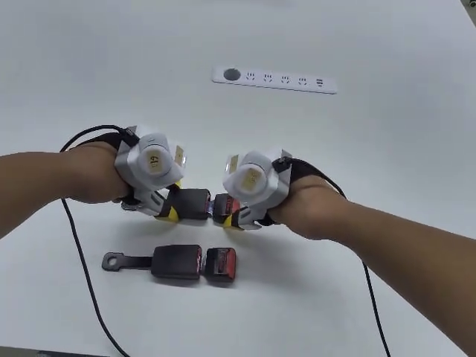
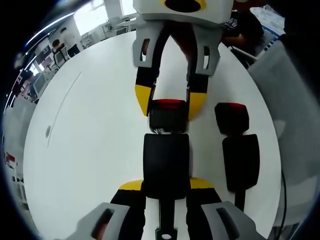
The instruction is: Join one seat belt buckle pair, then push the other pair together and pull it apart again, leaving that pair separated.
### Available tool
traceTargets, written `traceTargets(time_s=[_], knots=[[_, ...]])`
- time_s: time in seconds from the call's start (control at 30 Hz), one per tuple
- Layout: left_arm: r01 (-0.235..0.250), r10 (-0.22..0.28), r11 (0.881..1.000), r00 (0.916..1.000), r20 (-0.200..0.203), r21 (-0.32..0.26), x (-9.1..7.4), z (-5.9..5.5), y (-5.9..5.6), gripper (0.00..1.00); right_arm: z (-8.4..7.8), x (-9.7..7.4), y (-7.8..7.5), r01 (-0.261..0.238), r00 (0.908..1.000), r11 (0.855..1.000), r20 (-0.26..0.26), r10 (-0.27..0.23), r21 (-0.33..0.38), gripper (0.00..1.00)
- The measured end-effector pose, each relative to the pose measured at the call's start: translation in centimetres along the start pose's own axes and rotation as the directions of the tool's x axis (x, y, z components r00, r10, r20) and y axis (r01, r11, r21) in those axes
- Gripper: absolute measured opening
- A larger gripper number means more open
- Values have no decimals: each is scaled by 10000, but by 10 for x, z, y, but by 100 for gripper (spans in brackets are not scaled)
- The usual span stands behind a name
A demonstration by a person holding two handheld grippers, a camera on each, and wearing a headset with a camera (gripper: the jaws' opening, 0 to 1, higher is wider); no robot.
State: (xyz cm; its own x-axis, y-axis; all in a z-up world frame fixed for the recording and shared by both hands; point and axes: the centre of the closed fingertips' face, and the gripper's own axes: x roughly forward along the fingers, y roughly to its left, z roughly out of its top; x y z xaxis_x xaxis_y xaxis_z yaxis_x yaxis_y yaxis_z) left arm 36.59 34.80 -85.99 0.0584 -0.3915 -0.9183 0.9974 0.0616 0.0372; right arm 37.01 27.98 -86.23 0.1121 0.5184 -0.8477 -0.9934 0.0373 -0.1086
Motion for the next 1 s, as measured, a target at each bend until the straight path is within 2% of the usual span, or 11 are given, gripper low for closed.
traceTargets(time_s=[0.17,0.2,0.23,0.27,0.33,0.4,0.67,0.8,1.0], knots=[[-1,3,9999,9999,158,-136,0,0,1,31,-15,-9,-3,17,10000,10000,-45,-17,85,33],[27,-24,9999,9998,208,-145,0,0,1,31,-12,-11,-3,-84,9985,9998,536,75,168,33],[19,-17,9999,9998,187,-130,0,1,1,31,-17,-13,-1,-148,9989,9994,444,134,306,33],[5,-3,9999,9999,152,-115,0,1,1,31,-24,-16,-3,27,9996,10000,296,-25,-76,33],[-27,28,9999,10000,22,-148,0,3,0,31,-32,-21,-4,51,9997,9997,223,-56,237,34],[-58,55,9996,9999,-123,-273,0,3,1,32,-42,-27,-5,136,9999,9997,102,-138,204,34],[-154,152,9998,9996,-231,-99,-2,4,-1,32,-89,-55,3,291,9985,9994,-460,-283,181,35],[-310,316,9993,9992,-253,222,-3,4,-3,32,-112,-69,5,492,9959,9969,-793,-443,609,36],[-527,535,9983,9980,-326,257,-4,4,-3,32,-143,-90,12,483,9913,9965,-1258,-395,680,36]])
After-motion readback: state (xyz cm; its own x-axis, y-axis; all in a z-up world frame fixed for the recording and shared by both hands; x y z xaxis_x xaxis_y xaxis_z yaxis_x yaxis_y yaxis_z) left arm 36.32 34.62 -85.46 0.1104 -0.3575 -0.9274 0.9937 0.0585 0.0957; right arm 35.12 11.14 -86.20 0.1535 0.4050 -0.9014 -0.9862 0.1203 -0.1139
